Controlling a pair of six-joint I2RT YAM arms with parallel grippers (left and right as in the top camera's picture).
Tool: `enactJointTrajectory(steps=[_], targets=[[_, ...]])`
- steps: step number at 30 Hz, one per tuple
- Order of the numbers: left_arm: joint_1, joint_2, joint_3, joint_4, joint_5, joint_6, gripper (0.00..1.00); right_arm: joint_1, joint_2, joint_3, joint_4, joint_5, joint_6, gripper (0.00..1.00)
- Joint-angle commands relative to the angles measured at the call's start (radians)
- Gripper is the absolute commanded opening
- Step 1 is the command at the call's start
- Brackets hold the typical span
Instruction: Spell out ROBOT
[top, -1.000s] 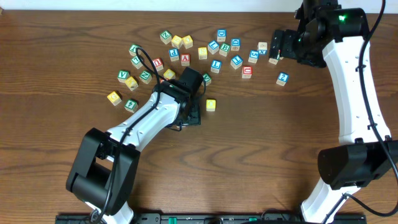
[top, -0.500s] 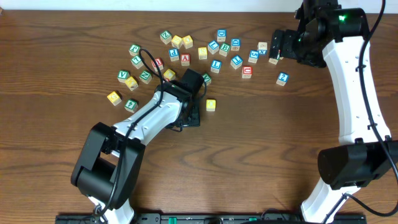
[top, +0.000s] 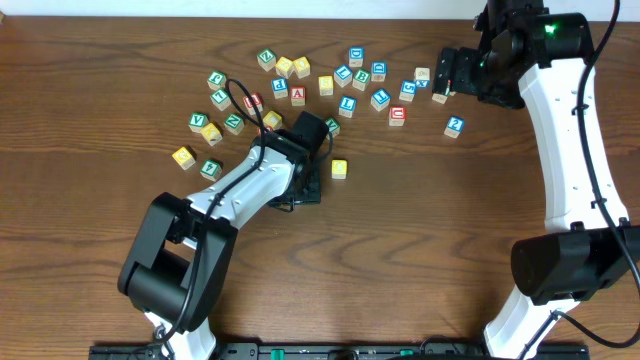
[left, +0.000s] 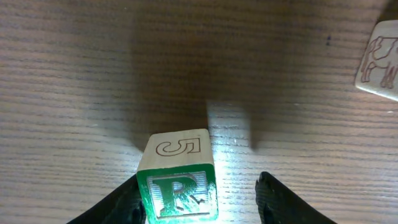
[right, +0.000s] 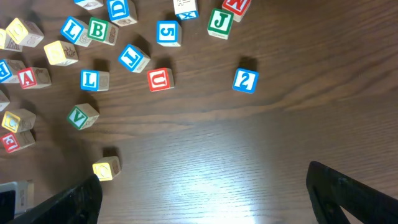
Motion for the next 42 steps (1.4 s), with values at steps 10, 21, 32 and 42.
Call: enactJointTrajectory(steps=[10,21,32,42], targets=[[0.011,0.025,-0.011,0.005,0.019,0.010,0.51,-0.002,-0.021,-0.006,-0.002,-0.003,-0.011,0.99],[0.014,0.024,0.002,-0.011,0.028,0.011,0.38,-0.002,-0.021,-0.006,-0.002,-0.003,-0.011,0.99],[0.014,0.024,0.016,-0.018,0.045,0.042,0.34,-0.002,-0.021,-0.006,-0.001,-0.003,-0.011,0.99],[0.014,0.024,0.023,-0.022,0.051,0.053,0.34,-0.002,-0.021,-0.006,-0.002,-0.003,-0.011,0.99]])
